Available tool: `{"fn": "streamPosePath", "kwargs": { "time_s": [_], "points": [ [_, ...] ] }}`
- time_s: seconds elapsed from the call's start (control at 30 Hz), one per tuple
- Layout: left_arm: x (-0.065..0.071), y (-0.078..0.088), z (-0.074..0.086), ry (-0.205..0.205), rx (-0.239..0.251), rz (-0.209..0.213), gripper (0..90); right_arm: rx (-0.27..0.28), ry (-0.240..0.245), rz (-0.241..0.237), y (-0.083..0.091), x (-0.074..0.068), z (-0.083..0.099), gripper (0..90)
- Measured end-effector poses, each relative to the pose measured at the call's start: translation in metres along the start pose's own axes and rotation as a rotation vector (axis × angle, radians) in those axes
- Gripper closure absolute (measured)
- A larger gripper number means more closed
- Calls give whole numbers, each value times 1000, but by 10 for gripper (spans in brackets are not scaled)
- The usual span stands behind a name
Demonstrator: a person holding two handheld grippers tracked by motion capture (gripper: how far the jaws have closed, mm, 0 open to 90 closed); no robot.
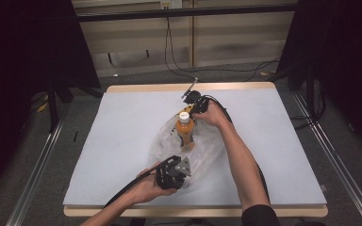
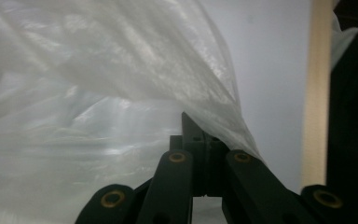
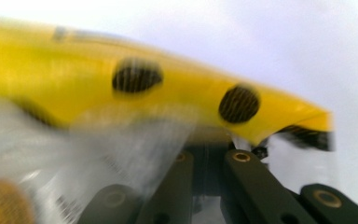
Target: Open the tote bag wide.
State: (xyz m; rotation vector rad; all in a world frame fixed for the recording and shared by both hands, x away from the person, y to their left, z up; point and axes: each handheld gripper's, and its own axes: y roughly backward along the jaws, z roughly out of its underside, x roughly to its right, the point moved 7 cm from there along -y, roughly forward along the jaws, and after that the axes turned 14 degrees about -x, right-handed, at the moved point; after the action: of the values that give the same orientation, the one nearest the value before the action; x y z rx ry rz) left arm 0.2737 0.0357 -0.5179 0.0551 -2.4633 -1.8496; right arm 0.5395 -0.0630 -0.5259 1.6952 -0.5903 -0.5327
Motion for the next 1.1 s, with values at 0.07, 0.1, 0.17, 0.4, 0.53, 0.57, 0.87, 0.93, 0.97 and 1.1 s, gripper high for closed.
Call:
{"fn": "streamPosePath", "kwargs": {
  "time_s": [0.07, 0.1, 0.17, 0.4, 0.53, 0.57, 0.87, 0.93, 0.97, 1.1],
  "points": [
    [8, 0, 0, -17, 0, 7, 900, -10, -6, 11, -1, 5, -5, 900],
    [12, 0, 0, -13, -1, 10, 900, -14, -6, 17, -1, 7, -7, 900],
    [21, 0, 0, -41, -9, 48, 900, -23, -20, 40, -2, 9, -10, 900],
    [28, 1, 2, -41, -7, 37, 900, -16, -52, 86, -3, 19, -15, 900],
    [28, 1, 3, -37, -6, 38, 900, -11, -116, 119, -4, 30, -18, 900],
    [28, 1, 4, -42, 2, 40, 900, -10, -127, 137, -4, 35, -21, 900],
    [29, 1, 5, -45, 1, 48, 900, 6, -175, 248, -7, 47, -28, 900],
    [28, 1, 5, -39, 4, 50, 900, 15, -177, 245, -8, 47, -28, 900],
    [28, 1, 5, -53, 16, 39, 900, 17, -186, 234, -7, 47, -27, 900],
    [24, 2, 8, -22, 57, 59, 900, 71, -175, 140, -4, 38, -22, 900]
  ]
}}
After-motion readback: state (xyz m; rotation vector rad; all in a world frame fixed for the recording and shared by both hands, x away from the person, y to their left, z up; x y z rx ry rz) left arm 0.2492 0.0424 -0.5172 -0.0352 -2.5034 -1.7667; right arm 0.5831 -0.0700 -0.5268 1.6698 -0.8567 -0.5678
